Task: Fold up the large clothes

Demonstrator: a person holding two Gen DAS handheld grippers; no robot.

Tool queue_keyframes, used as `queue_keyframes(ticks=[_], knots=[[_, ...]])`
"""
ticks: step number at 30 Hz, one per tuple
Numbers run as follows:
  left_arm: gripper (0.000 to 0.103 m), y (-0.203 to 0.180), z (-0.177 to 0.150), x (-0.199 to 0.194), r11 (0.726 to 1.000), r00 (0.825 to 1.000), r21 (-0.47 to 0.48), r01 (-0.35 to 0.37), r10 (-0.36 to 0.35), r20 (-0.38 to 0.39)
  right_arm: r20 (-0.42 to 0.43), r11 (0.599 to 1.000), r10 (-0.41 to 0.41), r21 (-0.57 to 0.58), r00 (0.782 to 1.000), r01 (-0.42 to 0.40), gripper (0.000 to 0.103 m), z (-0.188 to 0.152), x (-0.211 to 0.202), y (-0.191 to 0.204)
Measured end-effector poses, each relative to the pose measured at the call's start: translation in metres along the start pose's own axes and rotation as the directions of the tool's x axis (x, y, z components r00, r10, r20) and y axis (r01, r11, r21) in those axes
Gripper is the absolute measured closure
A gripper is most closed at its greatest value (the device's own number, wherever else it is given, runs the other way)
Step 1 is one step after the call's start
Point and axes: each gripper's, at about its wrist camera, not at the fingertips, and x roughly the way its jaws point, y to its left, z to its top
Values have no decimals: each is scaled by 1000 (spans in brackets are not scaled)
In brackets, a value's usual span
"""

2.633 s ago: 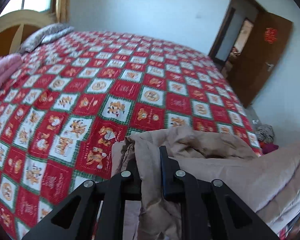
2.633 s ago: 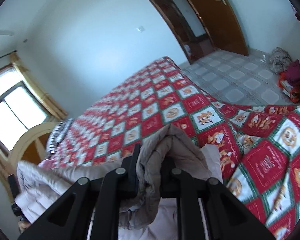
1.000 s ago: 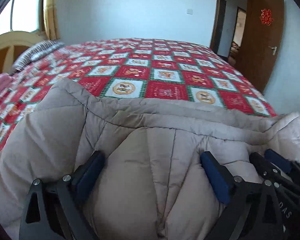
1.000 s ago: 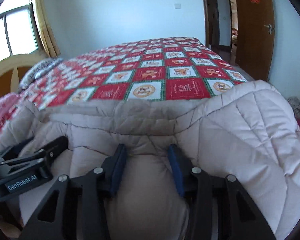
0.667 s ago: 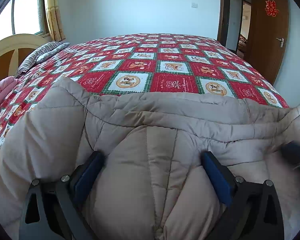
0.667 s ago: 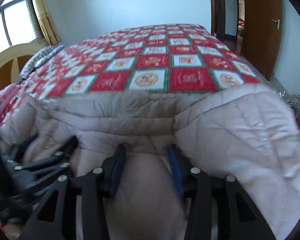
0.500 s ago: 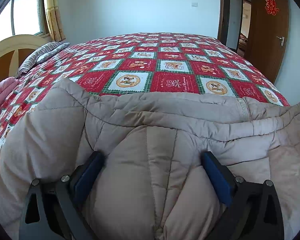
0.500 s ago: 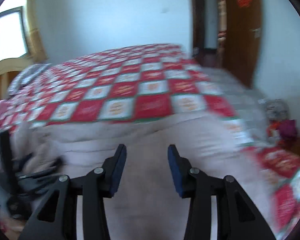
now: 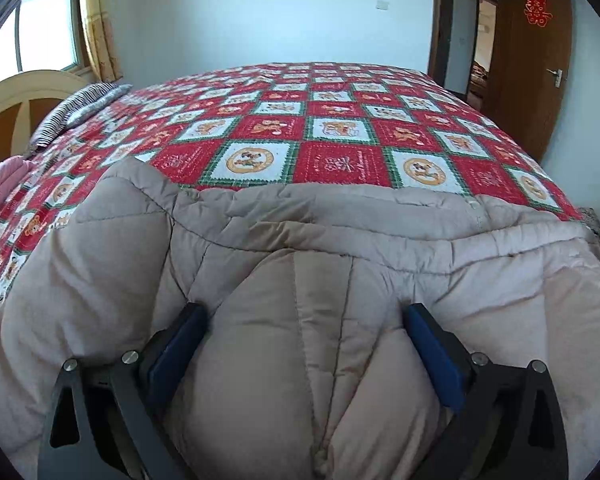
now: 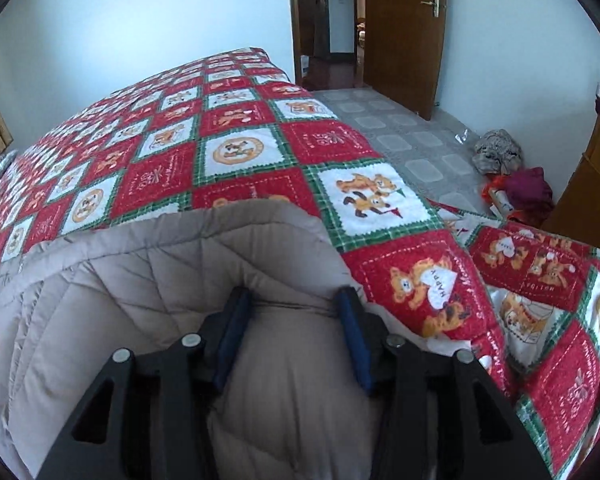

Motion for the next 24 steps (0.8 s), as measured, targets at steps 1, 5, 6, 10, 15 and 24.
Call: queue_keyframes(ticks=[1,5,6,10,15,24], knots=[[3,2,-1,-5,1000,1000,8,8,-8,-6,2,1000,-1,-6,1000,1,53,0,-1,0],[3,23,-10,-60,998,999,59,16,-19,48,48,1000,23,-14,999,-23,53,-6,-42,-1],[3,32,-13,-76,998,997,54,17,-21,71,109,999,46,-11,993,-45,53,-12,-64,1],[3,70,-37,-126,999,992,9,44,-44,122,141,974,225,-74,964,-216,53,-45,-123,30],[3,117,-88,-170,991,986,-101,83,-67,153,77,908,392,-193,917,-372,53,-106,-156,89],[3,127,-147,-182,993,995,-118,26,-14,101,15,908,377,-202,926,-366,54,-147,-127,126]])
